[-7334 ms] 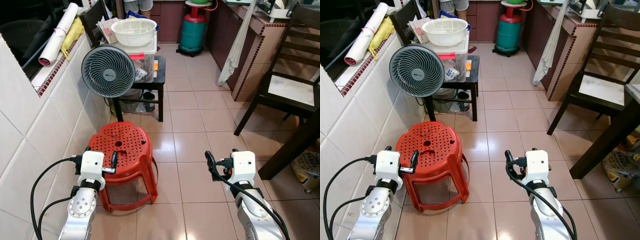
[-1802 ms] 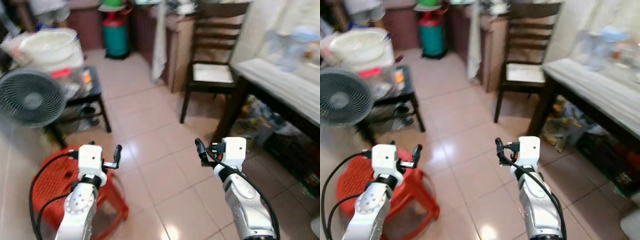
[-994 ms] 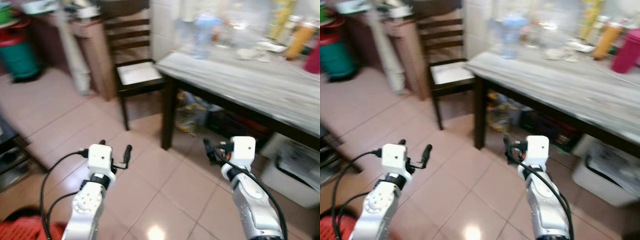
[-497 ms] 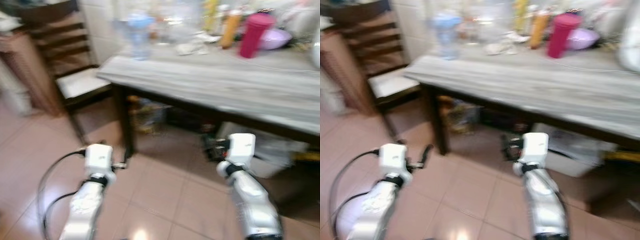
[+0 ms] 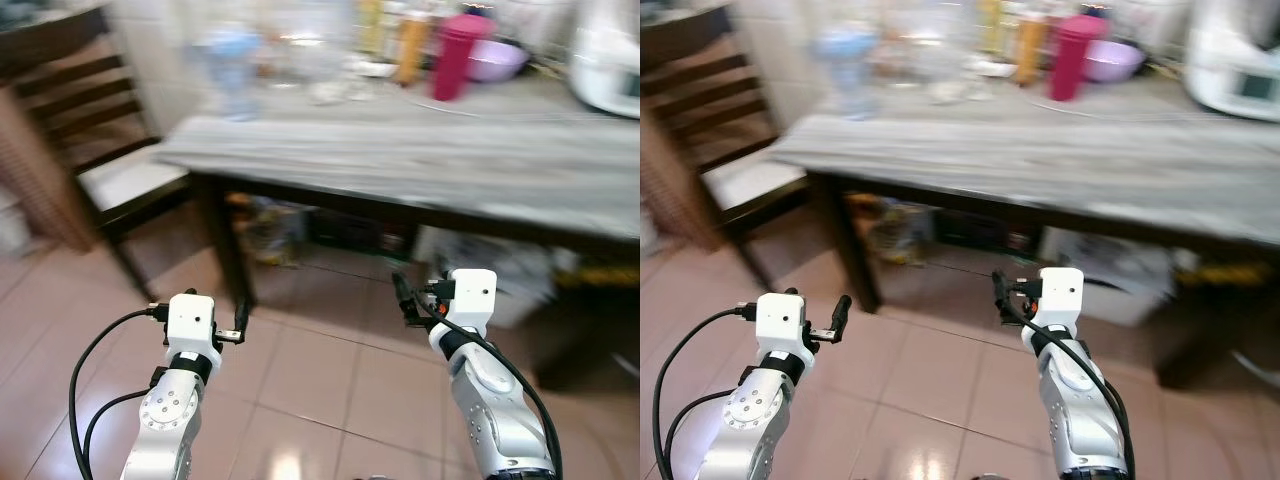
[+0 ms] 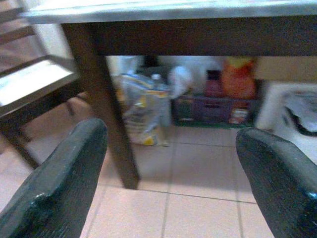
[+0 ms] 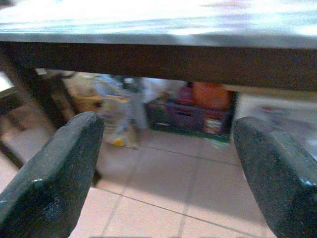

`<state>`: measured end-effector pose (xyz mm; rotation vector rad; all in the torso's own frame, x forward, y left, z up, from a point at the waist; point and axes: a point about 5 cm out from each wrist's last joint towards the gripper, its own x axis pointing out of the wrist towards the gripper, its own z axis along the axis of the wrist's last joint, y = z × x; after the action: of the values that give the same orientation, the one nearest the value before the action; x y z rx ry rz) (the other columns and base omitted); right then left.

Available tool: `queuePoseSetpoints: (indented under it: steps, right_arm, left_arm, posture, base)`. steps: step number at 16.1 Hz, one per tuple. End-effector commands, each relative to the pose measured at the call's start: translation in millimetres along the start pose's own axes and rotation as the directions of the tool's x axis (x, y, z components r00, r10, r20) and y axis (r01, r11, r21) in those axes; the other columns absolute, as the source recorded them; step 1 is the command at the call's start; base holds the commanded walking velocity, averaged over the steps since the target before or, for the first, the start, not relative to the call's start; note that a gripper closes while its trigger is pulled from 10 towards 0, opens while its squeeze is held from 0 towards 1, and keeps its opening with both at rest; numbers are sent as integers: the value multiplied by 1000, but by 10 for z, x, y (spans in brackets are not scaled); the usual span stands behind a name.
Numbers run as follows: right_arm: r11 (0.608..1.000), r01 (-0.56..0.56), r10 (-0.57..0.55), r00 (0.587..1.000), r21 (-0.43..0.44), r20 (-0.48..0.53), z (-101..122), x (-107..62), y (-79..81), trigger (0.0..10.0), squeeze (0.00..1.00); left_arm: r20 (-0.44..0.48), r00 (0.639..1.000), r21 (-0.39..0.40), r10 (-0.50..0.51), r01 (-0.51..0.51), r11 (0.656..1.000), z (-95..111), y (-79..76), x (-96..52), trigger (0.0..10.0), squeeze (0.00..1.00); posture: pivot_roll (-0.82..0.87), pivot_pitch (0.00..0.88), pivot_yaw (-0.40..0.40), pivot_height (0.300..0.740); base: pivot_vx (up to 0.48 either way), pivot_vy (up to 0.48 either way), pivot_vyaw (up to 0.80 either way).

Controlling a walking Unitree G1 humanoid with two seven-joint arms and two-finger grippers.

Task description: Setting the table

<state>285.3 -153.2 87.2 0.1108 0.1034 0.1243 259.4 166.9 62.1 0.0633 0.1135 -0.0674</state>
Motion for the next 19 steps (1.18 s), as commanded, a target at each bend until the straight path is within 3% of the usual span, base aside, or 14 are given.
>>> queuePoseSetpoints:
  steps: [1, 7, 10, 19]
  right_arm:
    - [1000, 13, -13, 1000, 0, 2, 21, -18, -22, 10000, 0]
    - [998, 62, -62, 998, 21, -1, 20, -4, -68, 10000, 0]
    - [994, 77, -78, 997, -82, -7, -13, 5, -69, 10000, 0]
    - [991, 110, -110, 994, -71, 3, -16, 17, -87, 10000, 0]
  left_arm:
    - [-5, 1000, 12, 3, -3, 1000, 14, 12, 9, 10000, 0]
    - [-9, 1000, 30, 13, -12, 999, 49, 21, 32, 10000, 0]
    - [-17, 1000, 31, 11, -10, 999, 37, 19, 35, 10000, 0]
    - [10, 1000, 38, -9, 9, 999, 74, 45, 35, 10000, 0]
  posture:
    - [-133, 94, 21, 740]
    - [-128, 90, 23, 740]
    - [-128, 88, 30, 740]
    - [-126, 92, 33, 740]
  base:
    - [0, 0, -800]
    - [0, 0, -125]
    - [-285, 0, 0]
    - [-241, 0, 0]
